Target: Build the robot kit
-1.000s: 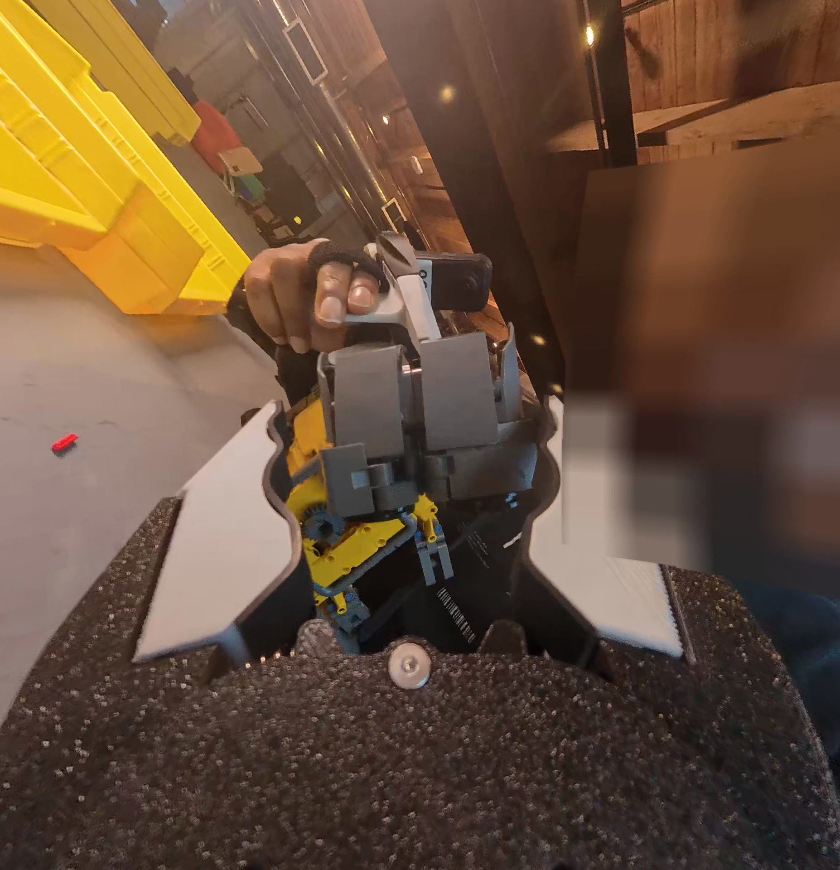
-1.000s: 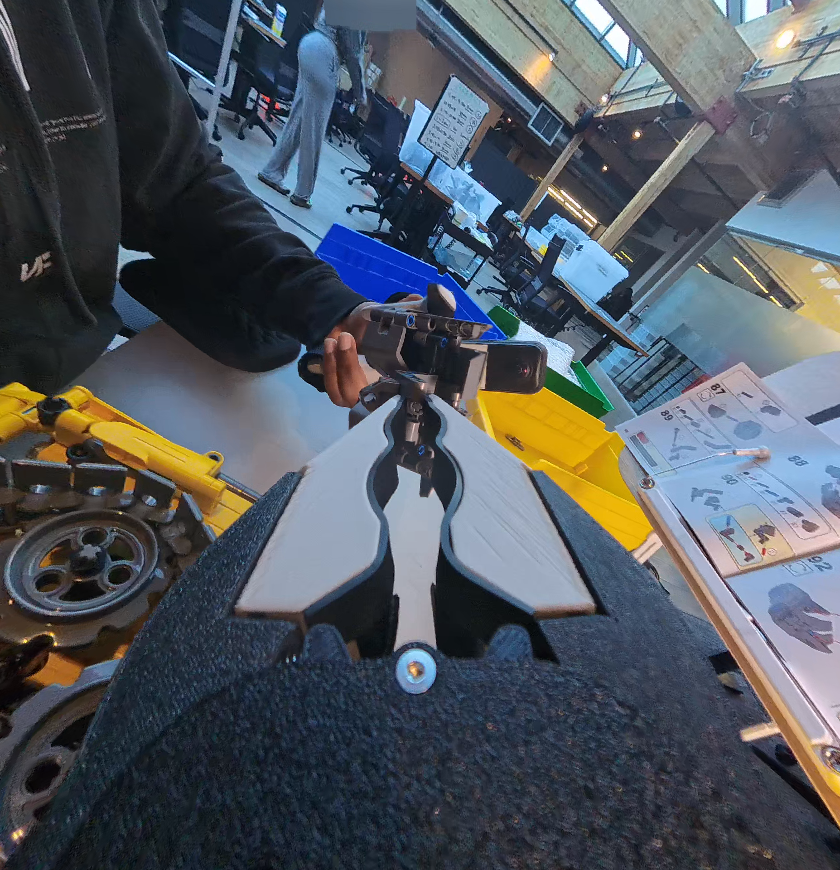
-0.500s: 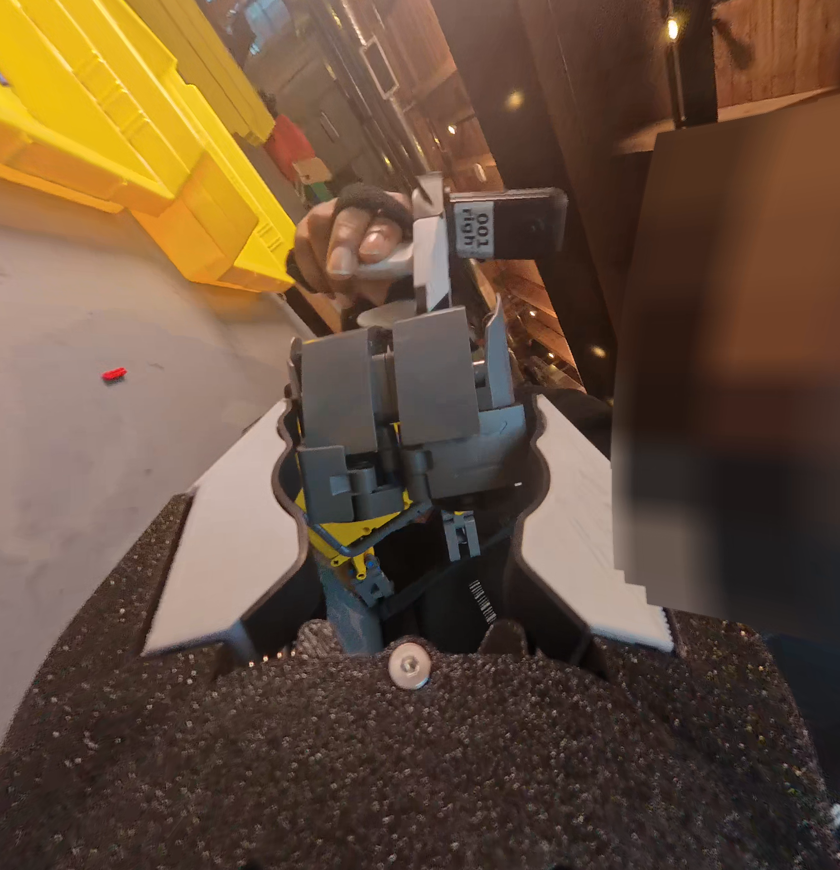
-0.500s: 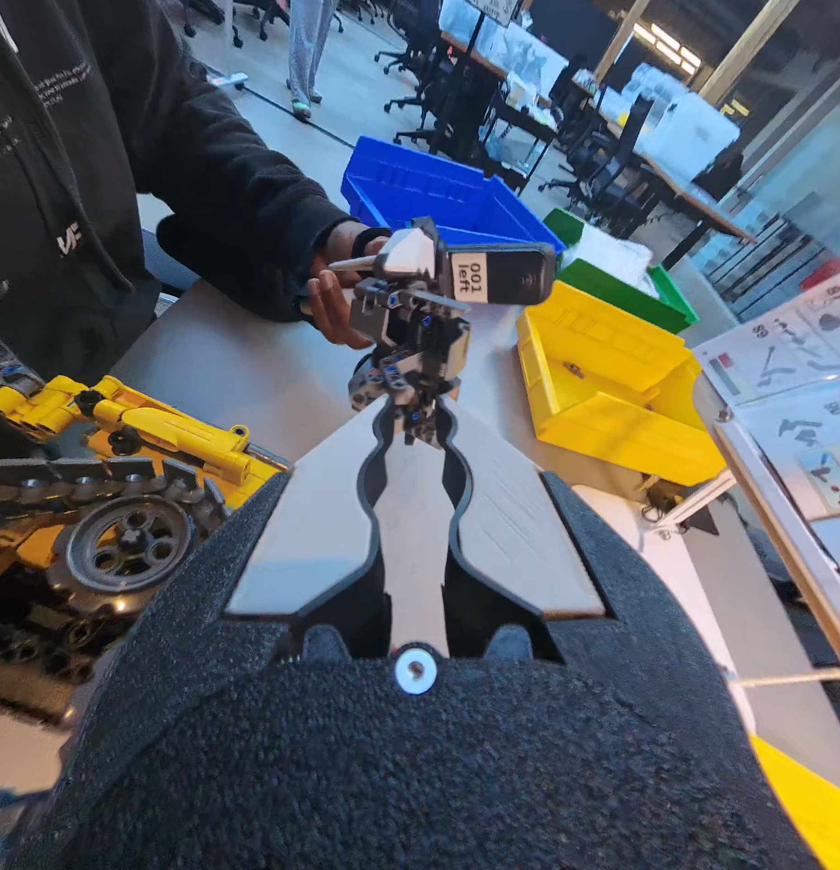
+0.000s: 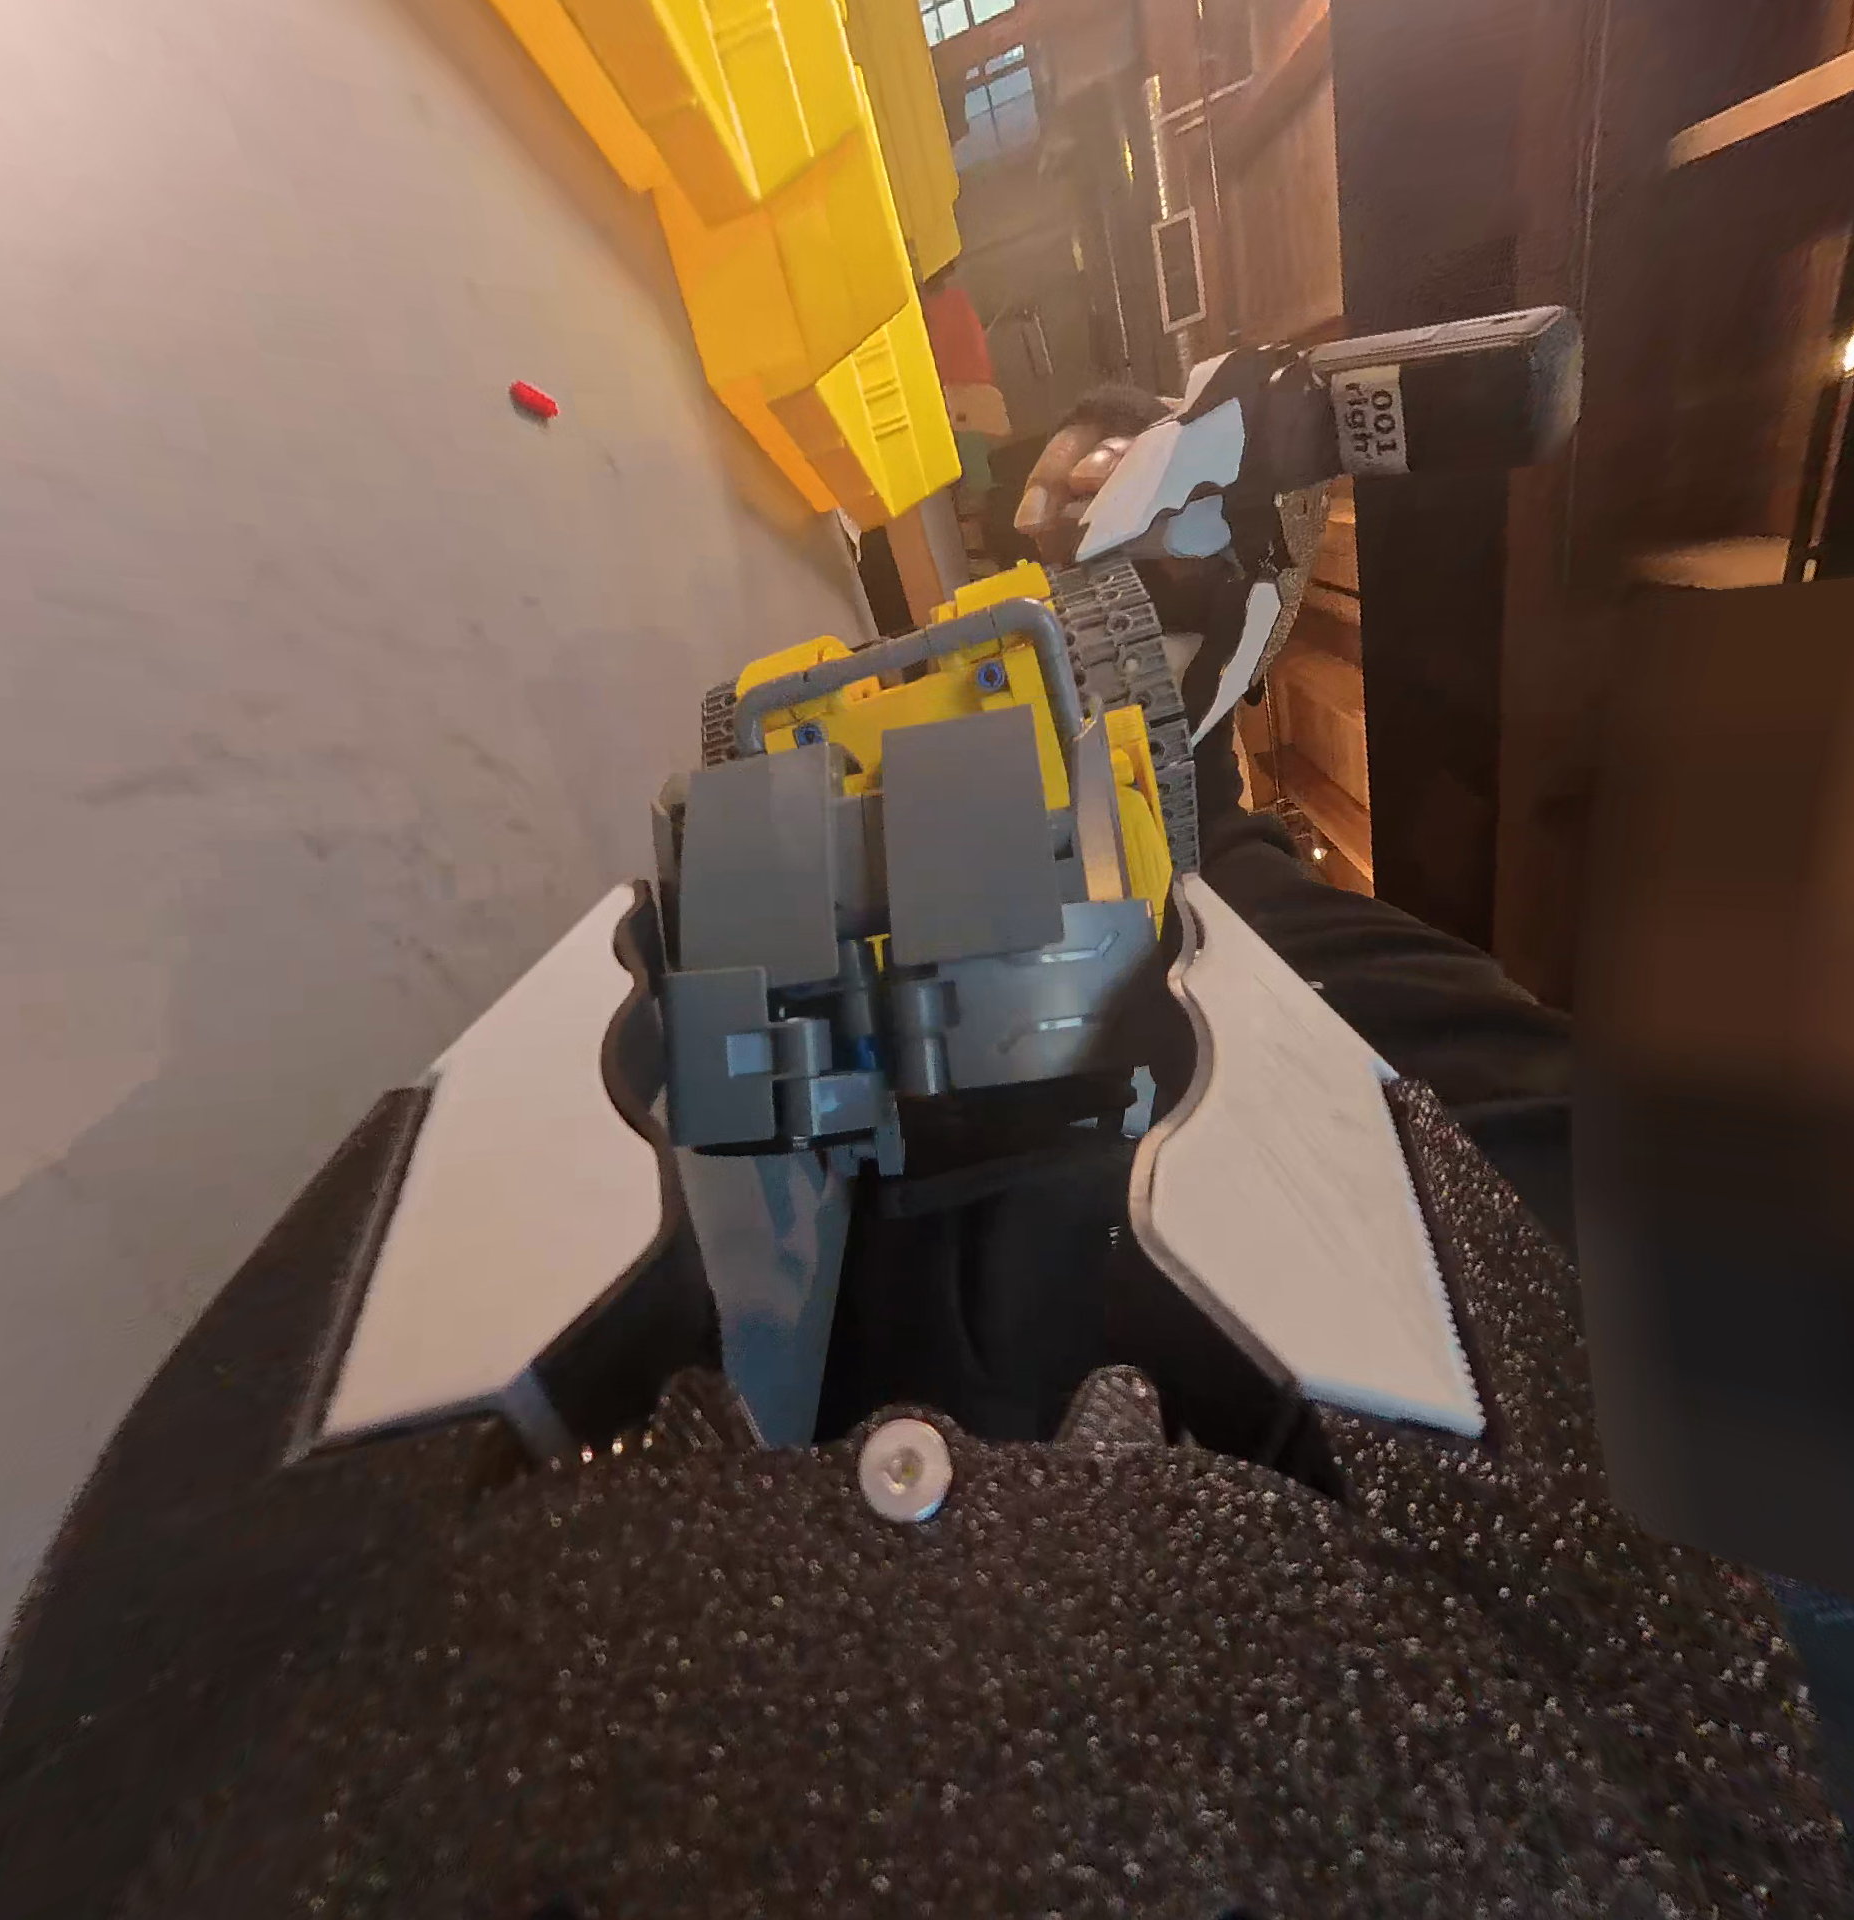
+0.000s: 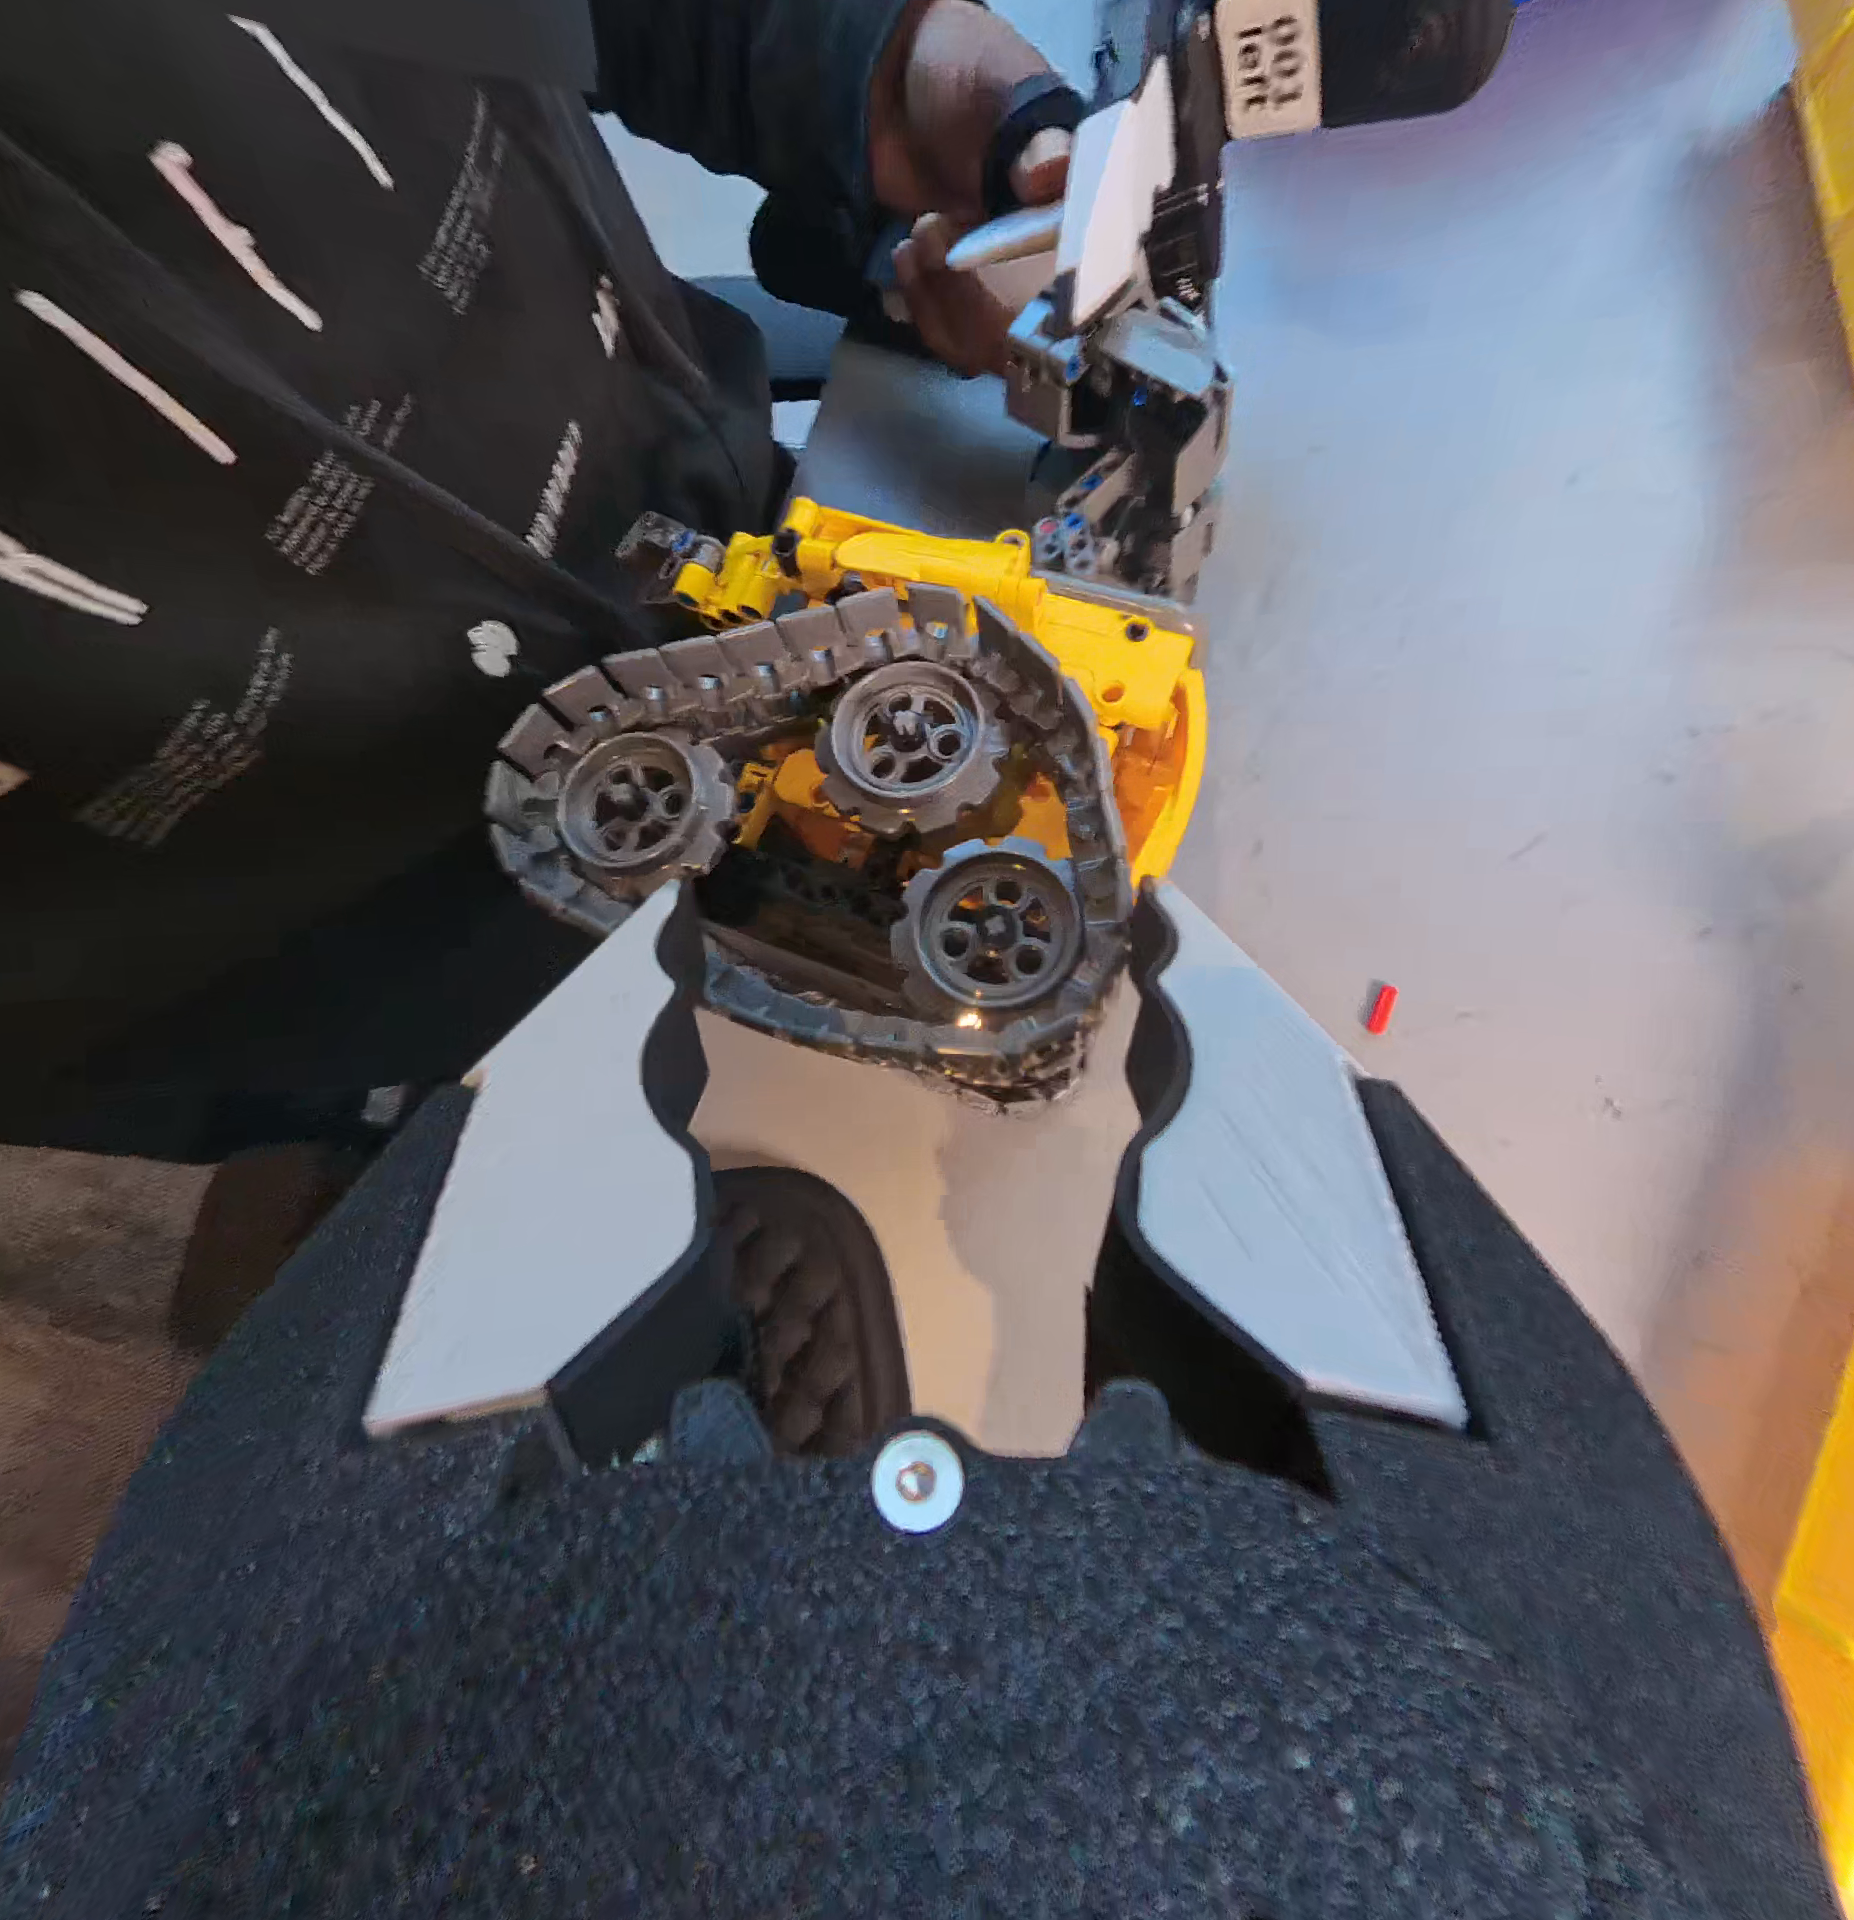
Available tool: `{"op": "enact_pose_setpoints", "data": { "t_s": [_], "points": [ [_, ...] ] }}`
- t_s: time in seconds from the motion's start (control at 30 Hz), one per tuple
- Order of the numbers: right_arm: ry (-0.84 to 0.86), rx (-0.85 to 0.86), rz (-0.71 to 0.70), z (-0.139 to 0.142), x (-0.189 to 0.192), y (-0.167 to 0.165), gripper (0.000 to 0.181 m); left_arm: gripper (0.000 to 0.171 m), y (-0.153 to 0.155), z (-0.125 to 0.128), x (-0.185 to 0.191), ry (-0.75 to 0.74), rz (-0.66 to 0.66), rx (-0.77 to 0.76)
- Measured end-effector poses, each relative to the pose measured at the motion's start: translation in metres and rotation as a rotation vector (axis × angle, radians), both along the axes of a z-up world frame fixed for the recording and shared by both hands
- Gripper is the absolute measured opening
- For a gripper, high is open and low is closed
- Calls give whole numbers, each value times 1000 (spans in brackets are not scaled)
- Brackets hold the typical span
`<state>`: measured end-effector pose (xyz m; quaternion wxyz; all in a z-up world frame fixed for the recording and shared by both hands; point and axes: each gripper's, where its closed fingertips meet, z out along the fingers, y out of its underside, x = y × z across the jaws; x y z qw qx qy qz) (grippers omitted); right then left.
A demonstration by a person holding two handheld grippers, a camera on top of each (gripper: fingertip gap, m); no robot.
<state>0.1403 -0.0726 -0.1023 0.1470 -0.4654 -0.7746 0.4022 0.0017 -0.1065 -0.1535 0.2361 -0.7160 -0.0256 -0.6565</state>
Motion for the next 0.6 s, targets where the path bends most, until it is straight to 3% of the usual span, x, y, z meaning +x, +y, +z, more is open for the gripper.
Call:
{"op": "enact_pose_setpoints", "data": {
  "t_s": [0.1,0.37,0.6],
  "points": [
    [-11,113,-90,-13,2,9,47,95,0,-3,10,-17,-19,-23],
    [64,123,-364,-12,2,-11,47,95,10,-8,22,-49,-33,-60],
    [122,84,-514,-10,1,-27,46,95,16,1,19,-25,-89,-20]
  ]
}}
